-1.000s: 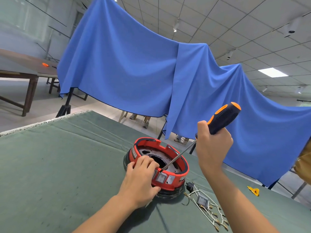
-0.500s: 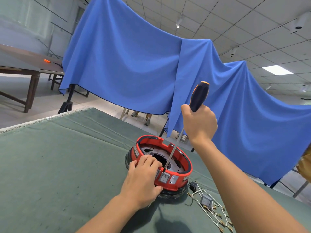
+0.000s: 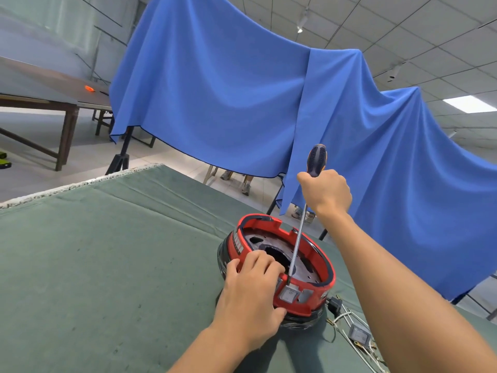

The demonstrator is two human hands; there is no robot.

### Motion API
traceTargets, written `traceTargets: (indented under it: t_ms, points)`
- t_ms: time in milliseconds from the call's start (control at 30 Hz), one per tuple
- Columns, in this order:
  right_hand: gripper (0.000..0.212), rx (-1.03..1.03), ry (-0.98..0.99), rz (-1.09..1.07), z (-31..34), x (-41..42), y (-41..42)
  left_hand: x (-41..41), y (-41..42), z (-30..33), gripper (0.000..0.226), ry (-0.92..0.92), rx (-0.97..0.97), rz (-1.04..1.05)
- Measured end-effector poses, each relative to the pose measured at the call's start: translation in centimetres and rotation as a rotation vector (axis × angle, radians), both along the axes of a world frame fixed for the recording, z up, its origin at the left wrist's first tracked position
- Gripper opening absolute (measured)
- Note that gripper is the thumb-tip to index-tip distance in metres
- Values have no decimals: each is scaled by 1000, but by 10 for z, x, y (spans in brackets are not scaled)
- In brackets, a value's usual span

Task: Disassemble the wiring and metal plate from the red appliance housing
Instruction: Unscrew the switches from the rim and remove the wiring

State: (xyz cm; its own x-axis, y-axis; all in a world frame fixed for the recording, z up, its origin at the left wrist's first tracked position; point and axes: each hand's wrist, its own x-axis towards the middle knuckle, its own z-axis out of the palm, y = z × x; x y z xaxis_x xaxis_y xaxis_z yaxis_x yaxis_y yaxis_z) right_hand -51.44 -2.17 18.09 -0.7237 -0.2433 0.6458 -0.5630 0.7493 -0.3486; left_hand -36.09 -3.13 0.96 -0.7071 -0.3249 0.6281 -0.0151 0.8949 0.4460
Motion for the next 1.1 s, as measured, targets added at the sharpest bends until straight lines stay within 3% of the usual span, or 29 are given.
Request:
traceTargets:
  t_ms: [267,367,567,800,1100]
  points:
    - [33,-66,-66,29,0,5,8,1,0,1,51,-10,9,-11]
    - [43,-257,-93,54,5,11,38,2,1,2,52,-26,3,-9]
    - [27,-783,-235,174,-13,30,116,5,2,2,58,-55,-52,7]
    - [30,-1244,-289,-46,-70,49,160,7,6,3,57,-67,-74,16]
    - [32,-1517,-354,-251,-120,46,183,8,9,1,56,-52,-93,28]
